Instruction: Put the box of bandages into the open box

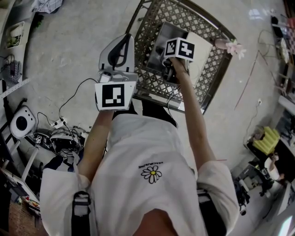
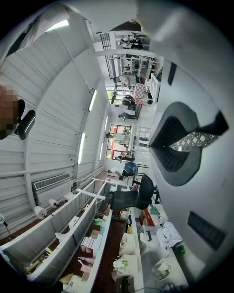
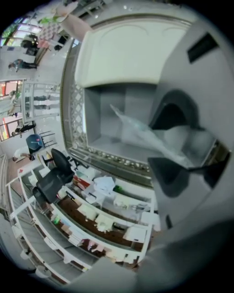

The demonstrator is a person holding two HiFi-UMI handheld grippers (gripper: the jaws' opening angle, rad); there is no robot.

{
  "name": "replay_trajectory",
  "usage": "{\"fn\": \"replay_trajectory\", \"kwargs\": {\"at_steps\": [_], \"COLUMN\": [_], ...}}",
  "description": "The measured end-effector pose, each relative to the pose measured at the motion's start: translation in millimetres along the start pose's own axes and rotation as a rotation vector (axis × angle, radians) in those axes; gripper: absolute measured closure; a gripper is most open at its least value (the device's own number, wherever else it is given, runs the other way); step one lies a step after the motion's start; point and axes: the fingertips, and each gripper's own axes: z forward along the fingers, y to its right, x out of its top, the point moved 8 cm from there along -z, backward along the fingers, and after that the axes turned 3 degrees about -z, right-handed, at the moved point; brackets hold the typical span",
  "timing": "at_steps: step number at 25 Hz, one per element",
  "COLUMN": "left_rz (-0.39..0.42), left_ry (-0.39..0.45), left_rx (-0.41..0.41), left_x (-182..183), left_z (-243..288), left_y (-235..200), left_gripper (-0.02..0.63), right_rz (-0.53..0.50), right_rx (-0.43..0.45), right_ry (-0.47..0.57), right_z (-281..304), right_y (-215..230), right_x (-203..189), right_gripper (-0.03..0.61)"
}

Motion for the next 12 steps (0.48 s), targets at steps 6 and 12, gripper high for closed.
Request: {"fn": "replay_trajectory", "kwargs": {"at_steps": [6, 12], "left_rz": [-0.007, -0.016], "left_ry": [0.007, -0.003], "left_rx": [-0.008, -0.011], "left_x": [1, -1], "left_z": [1, 2], "left_y": [2, 6], "left_gripper": [0.594, 0.594], "right_rz": [-0.012, -0.068], "right_rx": [0.001, -0.037], "right_ry": [0.031, 0.083], "right_z": [-13, -35], "right_y": [-3, -2], "right_x": [5, 9], "right_gripper": [0.367, 0.367]}}
